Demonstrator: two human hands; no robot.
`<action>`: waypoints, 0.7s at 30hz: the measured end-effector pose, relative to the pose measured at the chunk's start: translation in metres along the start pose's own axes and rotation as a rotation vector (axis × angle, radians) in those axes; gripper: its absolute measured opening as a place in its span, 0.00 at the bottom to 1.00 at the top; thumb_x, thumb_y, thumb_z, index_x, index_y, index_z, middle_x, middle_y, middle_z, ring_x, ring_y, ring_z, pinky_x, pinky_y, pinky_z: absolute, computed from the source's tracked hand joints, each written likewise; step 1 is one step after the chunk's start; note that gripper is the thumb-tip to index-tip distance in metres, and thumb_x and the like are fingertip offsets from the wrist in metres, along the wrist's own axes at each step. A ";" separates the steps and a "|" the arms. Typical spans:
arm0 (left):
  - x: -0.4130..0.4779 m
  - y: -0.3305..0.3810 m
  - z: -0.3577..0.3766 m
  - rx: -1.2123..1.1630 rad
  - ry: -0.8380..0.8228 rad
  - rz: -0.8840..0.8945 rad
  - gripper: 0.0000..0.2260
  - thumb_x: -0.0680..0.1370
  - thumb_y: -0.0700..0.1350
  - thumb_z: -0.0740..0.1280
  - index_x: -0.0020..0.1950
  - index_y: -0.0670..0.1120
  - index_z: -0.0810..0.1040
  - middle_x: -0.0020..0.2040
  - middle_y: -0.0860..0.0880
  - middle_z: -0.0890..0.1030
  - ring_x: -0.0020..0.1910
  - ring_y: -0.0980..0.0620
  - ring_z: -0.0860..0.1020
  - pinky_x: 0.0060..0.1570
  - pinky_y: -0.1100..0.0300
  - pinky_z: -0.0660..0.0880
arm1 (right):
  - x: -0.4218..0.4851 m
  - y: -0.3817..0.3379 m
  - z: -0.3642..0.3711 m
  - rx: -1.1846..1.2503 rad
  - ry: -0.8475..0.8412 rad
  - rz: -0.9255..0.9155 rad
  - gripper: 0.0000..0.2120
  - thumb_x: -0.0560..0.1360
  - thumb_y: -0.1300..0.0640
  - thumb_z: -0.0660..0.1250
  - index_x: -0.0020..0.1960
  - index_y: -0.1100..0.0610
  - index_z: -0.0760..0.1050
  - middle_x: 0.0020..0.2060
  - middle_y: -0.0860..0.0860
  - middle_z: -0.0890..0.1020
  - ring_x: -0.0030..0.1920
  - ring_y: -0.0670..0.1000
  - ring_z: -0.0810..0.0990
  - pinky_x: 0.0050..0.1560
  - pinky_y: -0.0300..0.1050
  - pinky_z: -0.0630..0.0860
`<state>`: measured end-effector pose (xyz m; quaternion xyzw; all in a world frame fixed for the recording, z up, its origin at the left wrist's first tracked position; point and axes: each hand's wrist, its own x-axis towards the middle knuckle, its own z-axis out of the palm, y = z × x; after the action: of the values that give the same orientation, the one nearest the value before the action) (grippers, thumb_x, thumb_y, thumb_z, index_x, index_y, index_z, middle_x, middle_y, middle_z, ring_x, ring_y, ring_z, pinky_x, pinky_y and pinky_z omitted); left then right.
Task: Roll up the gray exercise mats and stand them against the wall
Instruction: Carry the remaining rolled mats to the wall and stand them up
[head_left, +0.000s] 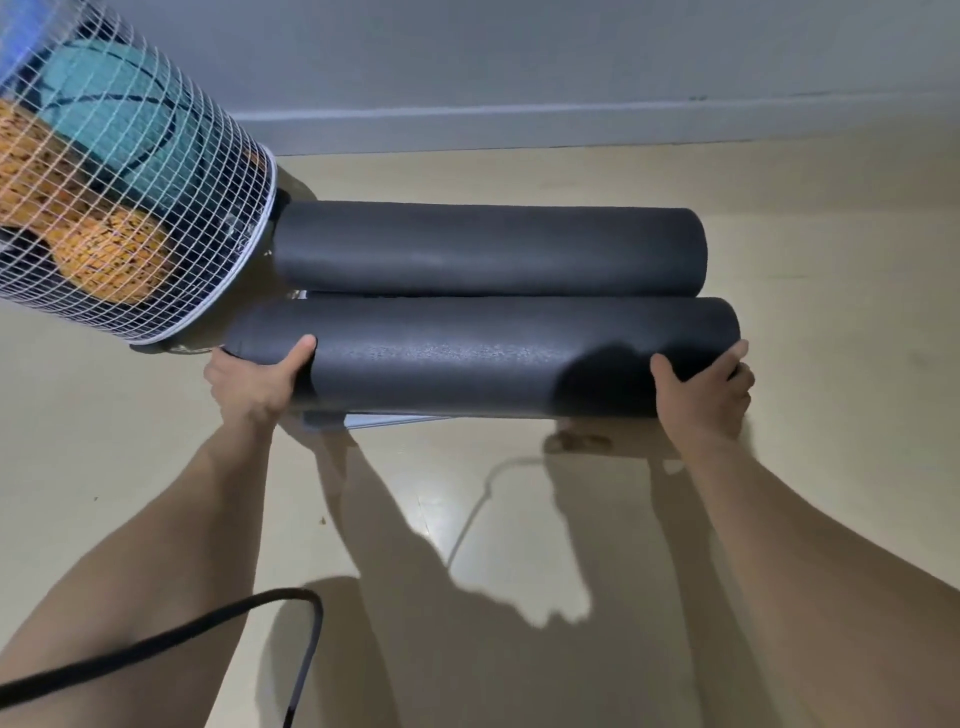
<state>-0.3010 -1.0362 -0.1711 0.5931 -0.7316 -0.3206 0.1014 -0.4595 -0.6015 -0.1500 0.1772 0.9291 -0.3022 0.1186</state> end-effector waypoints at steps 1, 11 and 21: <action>-0.001 0.000 0.001 -0.032 0.002 0.007 0.52 0.66 0.67 0.78 0.78 0.39 0.63 0.76 0.38 0.68 0.76 0.38 0.67 0.76 0.46 0.62 | 0.002 0.001 -0.002 0.004 -0.011 0.006 0.47 0.79 0.40 0.66 0.84 0.56 0.41 0.79 0.60 0.58 0.76 0.65 0.62 0.73 0.63 0.65; -0.020 0.004 -0.001 -0.021 0.090 -0.044 0.52 0.67 0.71 0.74 0.76 0.36 0.65 0.73 0.37 0.70 0.75 0.39 0.67 0.76 0.47 0.61 | 0.015 -0.012 -0.004 0.020 0.006 0.004 0.37 0.75 0.33 0.66 0.74 0.55 0.63 0.67 0.58 0.75 0.66 0.66 0.73 0.69 0.68 0.65; -0.004 -0.010 -0.008 -0.274 -0.015 -0.109 0.53 0.62 0.69 0.80 0.74 0.39 0.63 0.70 0.42 0.73 0.68 0.42 0.76 0.71 0.50 0.70 | 0.027 0.000 0.002 0.169 0.012 -0.030 0.44 0.72 0.36 0.74 0.78 0.53 0.58 0.70 0.60 0.69 0.69 0.67 0.70 0.68 0.70 0.69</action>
<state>-0.2875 -1.0358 -0.1700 0.6100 -0.6486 -0.4267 0.1584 -0.4835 -0.5957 -0.1605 0.1743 0.9036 -0.3801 0.0931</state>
